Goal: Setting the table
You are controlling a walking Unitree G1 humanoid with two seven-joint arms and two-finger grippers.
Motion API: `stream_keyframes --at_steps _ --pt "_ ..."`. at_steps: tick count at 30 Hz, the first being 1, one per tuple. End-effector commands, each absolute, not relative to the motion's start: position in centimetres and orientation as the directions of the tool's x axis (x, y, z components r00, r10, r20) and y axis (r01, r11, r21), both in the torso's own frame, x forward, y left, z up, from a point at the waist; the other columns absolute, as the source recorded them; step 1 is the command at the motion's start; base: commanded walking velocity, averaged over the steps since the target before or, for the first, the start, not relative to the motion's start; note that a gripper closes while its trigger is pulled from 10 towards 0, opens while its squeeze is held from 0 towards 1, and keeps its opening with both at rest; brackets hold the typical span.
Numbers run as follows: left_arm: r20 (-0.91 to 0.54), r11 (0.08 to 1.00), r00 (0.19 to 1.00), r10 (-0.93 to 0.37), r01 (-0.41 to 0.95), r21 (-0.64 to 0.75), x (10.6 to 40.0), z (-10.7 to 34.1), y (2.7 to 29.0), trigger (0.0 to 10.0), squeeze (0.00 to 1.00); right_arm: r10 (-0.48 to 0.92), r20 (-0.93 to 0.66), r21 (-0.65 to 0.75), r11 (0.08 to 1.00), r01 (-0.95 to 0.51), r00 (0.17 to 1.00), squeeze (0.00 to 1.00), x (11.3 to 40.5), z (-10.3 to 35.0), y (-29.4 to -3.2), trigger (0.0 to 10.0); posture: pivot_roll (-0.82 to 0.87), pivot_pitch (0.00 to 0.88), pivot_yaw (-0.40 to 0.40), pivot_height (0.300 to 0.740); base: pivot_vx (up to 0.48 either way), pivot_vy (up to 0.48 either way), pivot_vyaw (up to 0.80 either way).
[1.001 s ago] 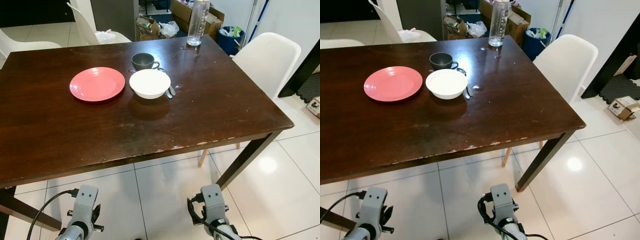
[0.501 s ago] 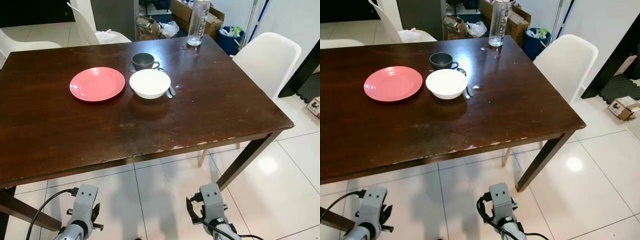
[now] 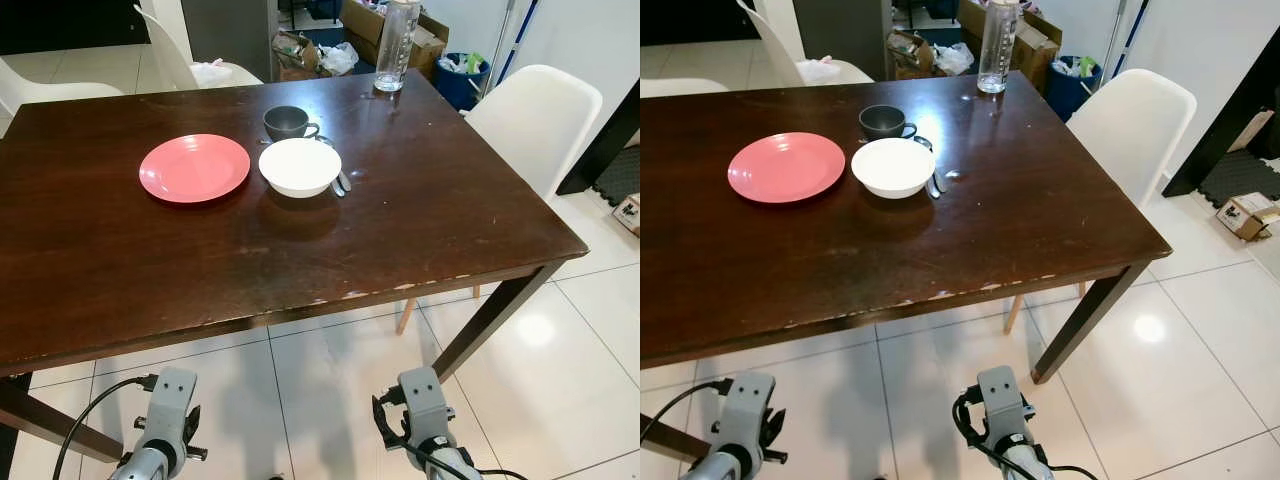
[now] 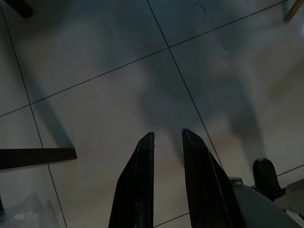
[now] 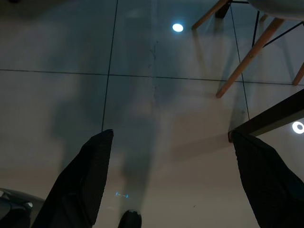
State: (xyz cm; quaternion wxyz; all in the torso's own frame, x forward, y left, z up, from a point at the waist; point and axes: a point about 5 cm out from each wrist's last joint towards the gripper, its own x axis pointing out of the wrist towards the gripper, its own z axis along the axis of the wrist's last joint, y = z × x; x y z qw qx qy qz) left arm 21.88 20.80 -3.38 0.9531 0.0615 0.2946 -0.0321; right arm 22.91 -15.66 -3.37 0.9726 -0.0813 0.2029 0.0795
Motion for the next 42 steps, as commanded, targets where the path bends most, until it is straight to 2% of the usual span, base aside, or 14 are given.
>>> stream_keyframes --at_steps 1,42 --pt "-0.596 0.99 0.803 -0.022 0.098 0.096 21.12 -4.01 20.91 10.0 0.0 0.11 -0.427 -0.126 0.976 -0.18 0.898 0.0 22.29 -3.82 -15.99 10.0 0.0 0.079 0.042 0.74 0.0 0.0 0.0" --pt "-0.597 0.992 0.802 -0.014 0.087 0.095 21.11 -3.97 21.06 10.0 0.0 0.1 -0.429 -0.121 0.979 -0.167 0.898 0.0 22.28 -3.85 -15.95 10.0 0.0 0.091 0.045 0.74 0.0 0.0 0.0"
